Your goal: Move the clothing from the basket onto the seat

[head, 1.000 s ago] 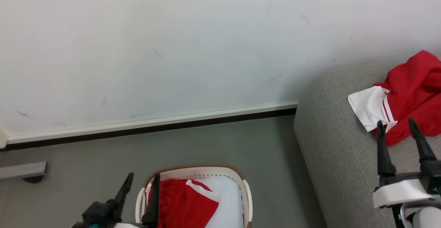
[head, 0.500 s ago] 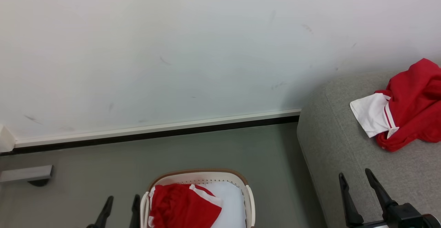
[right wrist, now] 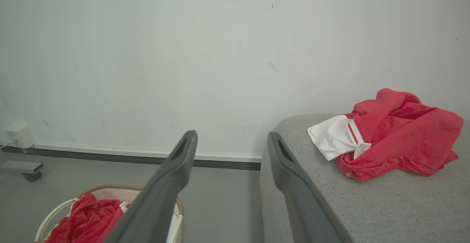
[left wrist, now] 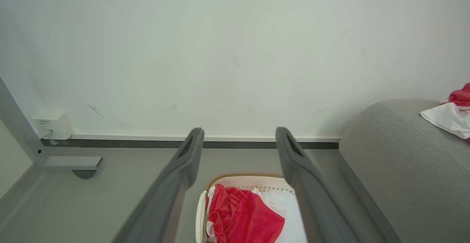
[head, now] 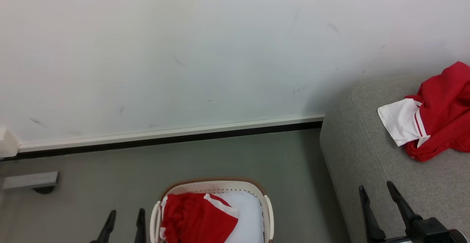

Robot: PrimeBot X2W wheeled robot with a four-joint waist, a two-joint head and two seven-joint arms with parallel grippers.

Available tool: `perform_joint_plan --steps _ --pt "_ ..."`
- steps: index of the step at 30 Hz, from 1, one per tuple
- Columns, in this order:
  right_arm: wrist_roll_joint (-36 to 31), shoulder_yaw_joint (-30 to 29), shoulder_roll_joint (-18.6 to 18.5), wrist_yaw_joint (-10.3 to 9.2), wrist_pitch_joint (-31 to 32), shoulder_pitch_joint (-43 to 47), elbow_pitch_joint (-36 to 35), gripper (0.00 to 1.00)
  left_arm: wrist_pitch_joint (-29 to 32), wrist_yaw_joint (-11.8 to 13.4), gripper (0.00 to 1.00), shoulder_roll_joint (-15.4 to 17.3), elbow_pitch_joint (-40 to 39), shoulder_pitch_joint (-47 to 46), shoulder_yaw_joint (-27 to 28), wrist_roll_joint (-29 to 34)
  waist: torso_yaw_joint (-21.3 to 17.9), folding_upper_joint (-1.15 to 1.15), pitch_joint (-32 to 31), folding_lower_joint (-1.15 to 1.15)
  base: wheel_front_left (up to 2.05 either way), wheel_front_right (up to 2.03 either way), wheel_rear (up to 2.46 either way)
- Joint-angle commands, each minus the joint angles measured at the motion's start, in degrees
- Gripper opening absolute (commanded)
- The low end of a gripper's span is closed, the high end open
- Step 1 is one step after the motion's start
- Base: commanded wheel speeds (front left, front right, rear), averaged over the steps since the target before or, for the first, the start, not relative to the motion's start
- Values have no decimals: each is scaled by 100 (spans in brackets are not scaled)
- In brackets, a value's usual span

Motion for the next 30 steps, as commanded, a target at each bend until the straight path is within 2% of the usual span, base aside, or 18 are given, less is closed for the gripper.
perform_joint_plan --steps 1,9,15,23,30 --pt "26 6 -20 -14 -1 -10 8 100 -3 -34 100 -18 -8 13 48 47 -19 0 8 0 0 0 0" --pt "5 25 -20 -14 -1 -76 -35 100 -3 -108 100 -65 54 -30 100 122 -129 0 102 0 0 0 0" --pt "5 55 -18 -14 -1 -212 -109 100 -3 -215 100 -67 343 -363 -110 292 -239 0 395 0 0 0 0" --pt "48 36 -17 -14 -1 -713 -425 100 -2 -339 100 78 1065 -1646 -752 572 -420 0 1575 0 0 0 0" --pt "95 -109 -14 -14 -1 -1211 -976 100 125 -386 100 255 2156 -3145 -1313 673 -640 0 2834 0 0 0 0"
